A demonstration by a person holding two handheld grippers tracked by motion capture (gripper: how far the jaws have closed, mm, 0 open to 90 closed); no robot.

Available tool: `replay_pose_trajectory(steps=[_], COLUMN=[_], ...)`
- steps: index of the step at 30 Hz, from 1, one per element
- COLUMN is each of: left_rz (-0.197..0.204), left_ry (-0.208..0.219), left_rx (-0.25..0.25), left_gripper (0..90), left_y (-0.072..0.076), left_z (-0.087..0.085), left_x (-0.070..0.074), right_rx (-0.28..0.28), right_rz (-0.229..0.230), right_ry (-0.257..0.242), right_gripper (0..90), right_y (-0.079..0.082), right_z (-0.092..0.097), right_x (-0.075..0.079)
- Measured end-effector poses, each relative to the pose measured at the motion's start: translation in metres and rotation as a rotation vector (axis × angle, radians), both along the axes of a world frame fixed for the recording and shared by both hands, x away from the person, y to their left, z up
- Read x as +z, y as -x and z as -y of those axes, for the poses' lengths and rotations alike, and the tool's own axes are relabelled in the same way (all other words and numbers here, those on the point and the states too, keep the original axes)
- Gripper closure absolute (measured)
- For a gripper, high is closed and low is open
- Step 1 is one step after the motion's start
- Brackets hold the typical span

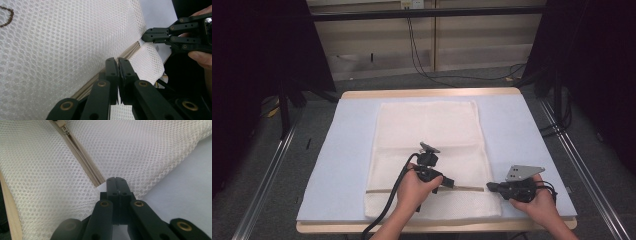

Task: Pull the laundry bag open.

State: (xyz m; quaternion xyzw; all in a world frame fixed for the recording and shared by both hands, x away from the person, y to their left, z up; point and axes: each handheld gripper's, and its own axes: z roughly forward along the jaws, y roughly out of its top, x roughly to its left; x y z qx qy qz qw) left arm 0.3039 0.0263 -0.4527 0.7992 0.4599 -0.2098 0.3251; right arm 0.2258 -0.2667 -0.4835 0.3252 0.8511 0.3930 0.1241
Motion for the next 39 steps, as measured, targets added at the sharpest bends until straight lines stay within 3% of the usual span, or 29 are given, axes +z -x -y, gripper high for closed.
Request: replay_pose_trajectory(steps=[5,9,10,11,12,20,22,23,25,26,27,29,31,35,36,37,39], left_rz=[0.0,-0.011,0.006,-0.01,0.0,-0.005,-0.008,-0.026,-0.014,-0.03,-0.015,-0.028,-0.015,-0.006,-0.006,-0.033,-0.017], left_ry=[0.006,0.013,-0.002,0.017,0.001,0.007,-0.004,0.019,-0.002,0.027,0.002,0.018,0.006,-0.007,-0.007,0.018,0.005], left_rx=[-0.013,0.01,-0.004,0.003,0.0,-0.008,0.014,0.007,0.012,0.03,0.005,0.046,0.021,0.017,0.017,0.047,0.04], left_gripper=[87.3,87.3,87.2,87.3,87.4,87.3,87.4,87.5,87.5,87.5,87.5,87.5,87.5,87.5,87.5,87.5,87.5], left_y=[-0.001,-0.001,-0.002,-0.002,-0.002,-0.003,-0.002,-0.002,-0.003,-0.002,-0.003,-0.001,-0.002,-0.003,-0.003,-0.001,-0.002], left_z=[-0.003,-0.005,-0.007,-0.007,-0.009,-0.014,-0.016,-0.017,-0.018,-0.018,-0.021,-0.023,-0.025,-0.033,-0.033,-0.033,-0.035], left_x=[0.001,0.002,0.002,0.002,0.002,0.0,0.001,0.0,0.001,0.0,0.001,0.002,0.002,0.004,0.004,0.004,0.004], right_rx=[0.0,-0.002,0.004,0.002,0.004,0.003,0.005,0.006,0.007,0.007,0.007,0.007,0.007,0.007,0.007,0.007,0.006], right_rz=[-0.001,0.001,0.001,0.0,0.0,0.001,0.002,0.002,0.003,0.003,0.003,0.003,0.004,0.003,0.003,0.003,0.001], right_ry=[-0.001,0.004,-0.001,0.001,0.0,0.004,0.003,0.002,0.003,0.003,0.003,0.003,0.004,0.004,0.004,0.004,0.003], right_gripper=[90.0,90.0,90.0,90.0,90.0,90.0,90.0,90.0,90.0,90.0,90.0,90.0,90.0,90.0,90.0,90.0,90.0], right_y=[0.0,0.0,0.0,0.0,0.0,0.0,0.0,0.0,-0.001,-0.001,-0.001,0.0,0.0,0.0,-0.001,-0.001,-0.001], right_z=[0.0,0.0,0.0,0.0,0.0,0.0,0.0,0.0,0.0,0.0,0.0,0.0,0.0,0.0,0.0,0.0,0.0], right_x=[0.0,0.0,0.0,0.0,0.0,0.0,0.0,0.0,0.0,0.0,0.0,0.0,0.0,0.0,0.0,0.0,0.0])
